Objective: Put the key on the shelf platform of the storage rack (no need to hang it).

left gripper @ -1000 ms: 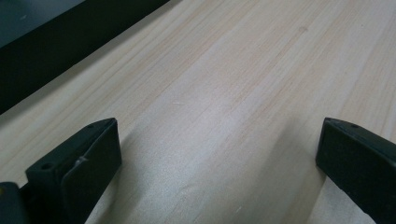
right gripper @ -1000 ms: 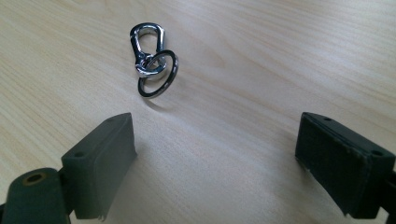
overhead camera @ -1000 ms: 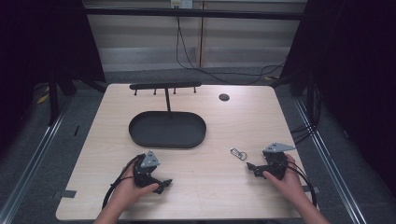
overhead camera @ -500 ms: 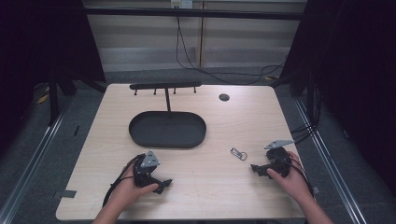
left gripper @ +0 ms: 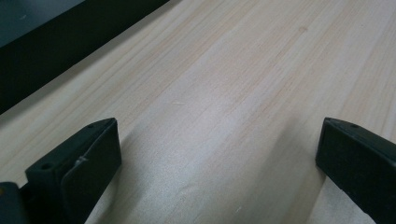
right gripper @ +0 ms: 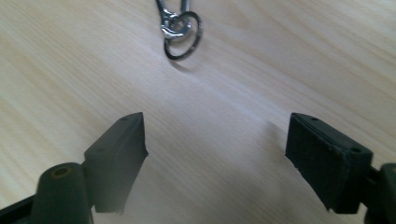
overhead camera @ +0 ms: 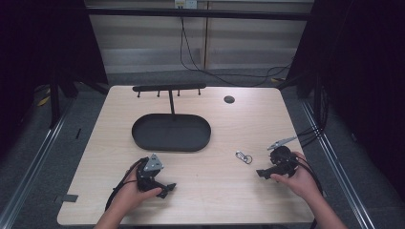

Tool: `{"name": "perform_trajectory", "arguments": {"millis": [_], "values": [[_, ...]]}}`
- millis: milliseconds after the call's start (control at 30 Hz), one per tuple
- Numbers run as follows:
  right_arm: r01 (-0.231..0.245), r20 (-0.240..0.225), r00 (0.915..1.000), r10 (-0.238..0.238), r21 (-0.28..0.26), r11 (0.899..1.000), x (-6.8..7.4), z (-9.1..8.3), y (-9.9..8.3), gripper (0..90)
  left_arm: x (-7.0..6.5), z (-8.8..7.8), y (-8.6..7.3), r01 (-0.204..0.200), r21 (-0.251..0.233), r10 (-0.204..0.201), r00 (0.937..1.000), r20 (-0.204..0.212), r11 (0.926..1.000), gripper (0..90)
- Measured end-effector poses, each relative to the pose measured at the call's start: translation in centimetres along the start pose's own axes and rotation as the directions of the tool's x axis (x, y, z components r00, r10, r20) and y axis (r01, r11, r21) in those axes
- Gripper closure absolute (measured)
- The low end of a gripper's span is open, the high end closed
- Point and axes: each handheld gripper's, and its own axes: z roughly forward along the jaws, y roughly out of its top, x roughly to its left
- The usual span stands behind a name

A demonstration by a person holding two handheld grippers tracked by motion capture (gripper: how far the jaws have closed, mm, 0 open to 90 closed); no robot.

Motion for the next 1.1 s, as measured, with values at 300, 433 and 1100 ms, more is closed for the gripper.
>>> {"name": "perform_trajectory", "arguments": {"millis": [300, 433, 1100], "values": [[0.028, -0.022, 0.9994, -0.027, 0.054, 0.998, 0.4, -0.6, 2.0, 27.9, 0.0, 0.0, 0.0, 0.001, 0.000, -0.001, 1.0000, 0.001, 1.0000, 0.0], [0.023, -0.031, 0.9993, -0.021, 0.064, 0.998, 0.4, -0.8, 3.0, 28.1, 0.0, 0.0, 0.0, 0.002, 0.000, -0.002, 1.0000, 0.003, 1.0000, 0.0], [0.057, -0.030, 0.9981, -0.054, 0.103, 0.993, 0.7, 0.3, 6.2, 34.8, 0.0, 0.0, 0.0, 0.001, 0.000, -0.001, 1.0000, 0.001, 1.0000, 0.0]]}}
